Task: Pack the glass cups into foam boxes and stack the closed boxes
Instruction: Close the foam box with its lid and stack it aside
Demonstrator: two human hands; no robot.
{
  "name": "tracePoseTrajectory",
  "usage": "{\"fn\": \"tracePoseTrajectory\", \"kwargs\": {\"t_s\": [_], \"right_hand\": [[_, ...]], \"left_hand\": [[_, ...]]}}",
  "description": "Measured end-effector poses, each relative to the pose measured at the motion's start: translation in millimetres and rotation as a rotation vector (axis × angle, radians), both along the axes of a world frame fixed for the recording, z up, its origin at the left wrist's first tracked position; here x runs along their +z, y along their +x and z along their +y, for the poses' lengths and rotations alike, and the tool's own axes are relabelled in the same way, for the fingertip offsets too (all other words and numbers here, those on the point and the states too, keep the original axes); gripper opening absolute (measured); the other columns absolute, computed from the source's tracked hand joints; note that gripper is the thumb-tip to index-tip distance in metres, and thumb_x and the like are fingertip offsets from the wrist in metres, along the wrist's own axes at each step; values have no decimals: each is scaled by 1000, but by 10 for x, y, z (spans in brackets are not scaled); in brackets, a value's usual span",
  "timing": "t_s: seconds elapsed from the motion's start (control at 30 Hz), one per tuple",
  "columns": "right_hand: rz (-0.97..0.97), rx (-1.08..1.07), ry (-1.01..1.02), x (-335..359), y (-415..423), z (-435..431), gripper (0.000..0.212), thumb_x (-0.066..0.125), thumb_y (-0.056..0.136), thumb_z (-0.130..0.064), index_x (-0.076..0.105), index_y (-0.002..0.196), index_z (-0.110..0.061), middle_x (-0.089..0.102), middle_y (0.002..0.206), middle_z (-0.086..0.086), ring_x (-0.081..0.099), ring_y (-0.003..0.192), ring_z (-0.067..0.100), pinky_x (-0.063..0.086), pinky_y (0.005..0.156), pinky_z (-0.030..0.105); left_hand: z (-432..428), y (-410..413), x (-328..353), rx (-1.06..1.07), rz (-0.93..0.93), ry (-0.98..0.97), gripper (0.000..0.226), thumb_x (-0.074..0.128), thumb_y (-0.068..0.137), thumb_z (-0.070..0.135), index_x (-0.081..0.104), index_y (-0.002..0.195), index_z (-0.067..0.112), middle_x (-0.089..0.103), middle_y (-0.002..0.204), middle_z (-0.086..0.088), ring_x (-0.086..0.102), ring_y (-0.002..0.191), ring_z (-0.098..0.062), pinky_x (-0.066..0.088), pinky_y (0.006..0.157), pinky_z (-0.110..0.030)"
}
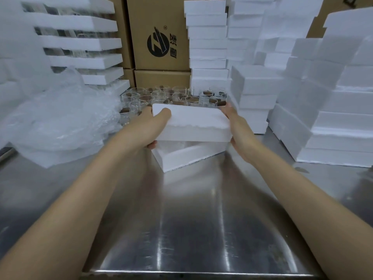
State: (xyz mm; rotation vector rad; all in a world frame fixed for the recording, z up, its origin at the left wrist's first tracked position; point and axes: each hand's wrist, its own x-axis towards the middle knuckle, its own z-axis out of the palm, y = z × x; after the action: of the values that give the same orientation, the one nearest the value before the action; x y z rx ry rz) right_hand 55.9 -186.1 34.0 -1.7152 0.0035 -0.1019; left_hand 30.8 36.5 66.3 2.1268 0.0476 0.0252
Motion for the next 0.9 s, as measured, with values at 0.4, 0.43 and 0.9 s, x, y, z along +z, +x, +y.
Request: {"fn": "tracePoseTrajectory", "kwargs": {"t_s": [0.4,0.43,0.9], "right_hand": [[-169,209,-440,-92,-74,-213,103,31,56,-101,16,146,-53,17,149,-34,17,130,-11,12,104,18],[-192,203,-455,-93,-83,-206,105,30,57,-100,17,148,-50,17,152,-30,18,131,-10,12,105,17],[-267,258,-358,-158,-129,-178,83,36,69,-88,19,143,-54,17,150,-34,19,139,-1,27,110,37]], "left_hand": [[-70,-31,-41,107,-192,312,84,2,92,69,62,104,12,60,85,-4,58,84,-20,47,85,-39],[-79,-33,-36,112,-216,336,84,1,93,68,62,108,13,60,88,-4,57,87,-21,41,82,-36],[-53,98,-77,12,89,-713,12,54,91,32,60,99,25,65,77,5,62,69,-10,52,56,-23]]}}
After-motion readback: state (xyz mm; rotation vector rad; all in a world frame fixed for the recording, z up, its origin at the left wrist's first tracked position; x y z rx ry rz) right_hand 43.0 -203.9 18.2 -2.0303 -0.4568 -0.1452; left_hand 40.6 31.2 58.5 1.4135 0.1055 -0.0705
